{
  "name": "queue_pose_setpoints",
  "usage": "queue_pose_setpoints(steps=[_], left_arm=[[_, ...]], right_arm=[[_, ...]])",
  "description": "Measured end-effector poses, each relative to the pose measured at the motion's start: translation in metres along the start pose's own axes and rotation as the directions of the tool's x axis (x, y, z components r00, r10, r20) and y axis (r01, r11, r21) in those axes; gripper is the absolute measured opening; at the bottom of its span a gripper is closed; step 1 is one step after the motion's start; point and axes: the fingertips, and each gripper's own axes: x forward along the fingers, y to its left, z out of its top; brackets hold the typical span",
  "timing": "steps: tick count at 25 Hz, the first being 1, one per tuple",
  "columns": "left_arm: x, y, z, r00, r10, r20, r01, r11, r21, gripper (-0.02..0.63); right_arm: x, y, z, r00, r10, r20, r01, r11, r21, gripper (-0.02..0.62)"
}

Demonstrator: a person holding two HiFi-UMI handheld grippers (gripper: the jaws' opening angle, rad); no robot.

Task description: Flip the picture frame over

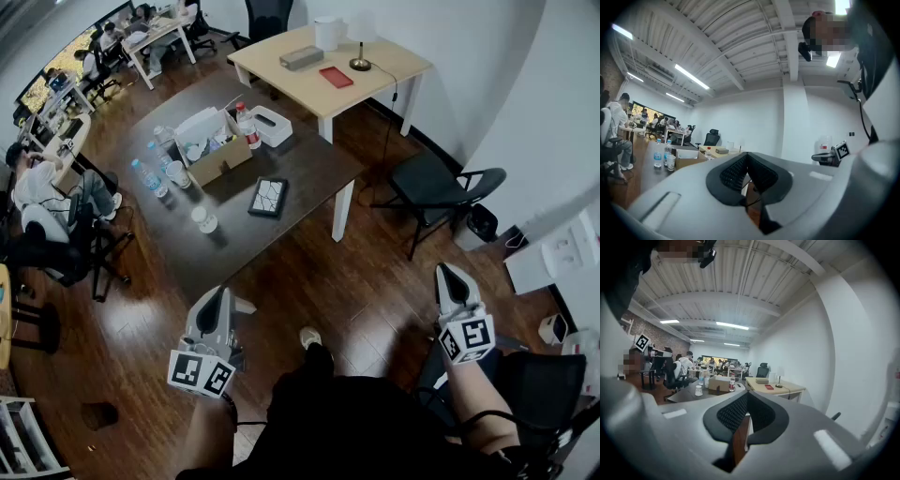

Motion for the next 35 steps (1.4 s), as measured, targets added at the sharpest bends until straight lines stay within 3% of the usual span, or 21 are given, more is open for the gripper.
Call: queue_pose_setpoints(steps=[4, 8, 15, 18, 21, 24, 28, 32, 35], left_arm=[[0.034, 0.041, 0.008, 0.999, -0.05, -0.007, 0.05, 0.999, 0.021, 0.0], [0.053, 0.084, 0.015, 1.0, 0.004, 0.011, -0.004, 1.0, -0.006, 0.0], [0.07, 0.128, 0.025, 0.997, 0.08, -0.006, -0.08, 0.997, -0.019, 0.0], [0.079, 0.139, 0.011, 0.993, 0.11, -0.038, -0.112, 0.993, -0.049, 0.0], [0.097, 0.14, 0.012, 0.994, 0.096, -0.057, -0.098, 0.995, -0.036, 0.0], [0.122, 0.149, 0.019, 0.993, 0.097, -0.066, -0.098, 0.995, -0.016, 0.0], [0.144, 0.175, 0.022, 0.98, 0.175, -0.1, -0.178, 0.984, -0.021, 0.0], [0.16, 0.202, 0.031, 0.954, 0.273, -0.121, -0.276, 0.961, -0.012, 0.0], [0.177, 0.218, 0.039, 0.929, 0.35, -0.124, -0.356, 0.934, -0.032, 0.0]], right_arm=[[0.059, 0.009, 0.019, 1.0, -0.006, 0.021, 0.006, 1.0, 0.005, 0.003], [0.111, 0.023, 0.038, 0.999, 0.027, 0.033, -0.027, 1.0, 0.009, 0.003], [0.192, 0.043, 0.049, 0.989, 0.15, -0.021, -0.15, 0.988, -0.02, 0.003], [0.229, 0.064, 0.043, 0.966, 0.254, -0.053, -0.255, 0.967, -0.021, 0.003], [0.26, 0.089, 0.044, 0.919, 0.386, -0.075, -0.39, 0.92, -0.04, 0.003], [0.298, 0.098, 0.036, 0.881, 0.459, -0.113, -0.465, 0.885, -0.032, 0.003], [0.359, 0.106, 0.01, 0.824, 0.534, -0.188, -0.543, 0.84, 0.007, 0.003], [0.418, 0.125, -0.013, 0.731, 0.627, -0.272, -0.644, 0.764, 0.031, 0.003], [0.441, 0.146, -0.031, 0.631, 0.697, -0.339, -0.729, 0.683, 0.049, 0.003]])
